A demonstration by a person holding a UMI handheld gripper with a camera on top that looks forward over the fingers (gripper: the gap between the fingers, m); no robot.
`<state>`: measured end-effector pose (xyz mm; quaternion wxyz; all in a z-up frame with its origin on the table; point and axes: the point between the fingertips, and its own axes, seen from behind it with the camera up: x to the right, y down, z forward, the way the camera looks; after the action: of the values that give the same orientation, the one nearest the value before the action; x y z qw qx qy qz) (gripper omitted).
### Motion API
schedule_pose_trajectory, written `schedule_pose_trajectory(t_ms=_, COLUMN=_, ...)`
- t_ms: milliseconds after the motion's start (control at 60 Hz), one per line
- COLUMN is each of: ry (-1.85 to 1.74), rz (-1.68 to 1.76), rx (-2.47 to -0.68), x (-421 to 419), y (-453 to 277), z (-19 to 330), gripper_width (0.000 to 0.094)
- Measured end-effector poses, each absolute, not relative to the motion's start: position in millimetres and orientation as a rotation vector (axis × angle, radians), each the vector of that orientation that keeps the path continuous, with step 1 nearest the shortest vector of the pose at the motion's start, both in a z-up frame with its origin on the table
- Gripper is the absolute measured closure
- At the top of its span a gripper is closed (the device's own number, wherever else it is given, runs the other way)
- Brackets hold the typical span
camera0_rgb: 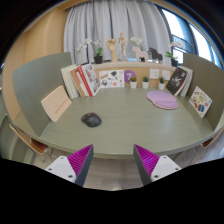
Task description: Arrange mouse
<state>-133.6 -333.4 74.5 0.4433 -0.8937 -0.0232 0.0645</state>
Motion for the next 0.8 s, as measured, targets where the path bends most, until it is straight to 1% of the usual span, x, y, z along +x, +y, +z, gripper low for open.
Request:
schedule_pose_trajectory(t_ms=67, ry=-0.080, rz=0.170, rx=-2.259, x=-157.3, y=-330.6, z=48.9, gripper_width=0.0131)
schedule_pose_trajectory(t_ms=133, ry=-0.109, rz=0.192, rx=-2.293, x=-181.9, y=-323.4, z=31.1, gripper_width=0.0134)
schedule_pose_trajectory(t_ms=350, ry=-0.197, rz=0.184, rx=-2.365, x=-231.4, y=-275.6, z=-2.2, gripper_width=0.0130)
schedule_pose_trajectory(t_ms=550, ry=-0.175, rz=0.132, rx=-2.408, x=-242.5, y=-216.4, z=-17.5, gripper_width=0.0128)
schedule_pose_trajectory(t_ms=800, ry=-0.123, rz=0.091, rx=-2.429, x=-240.4, y=-150.5, z=-18.9, gripper_width=0.0122)
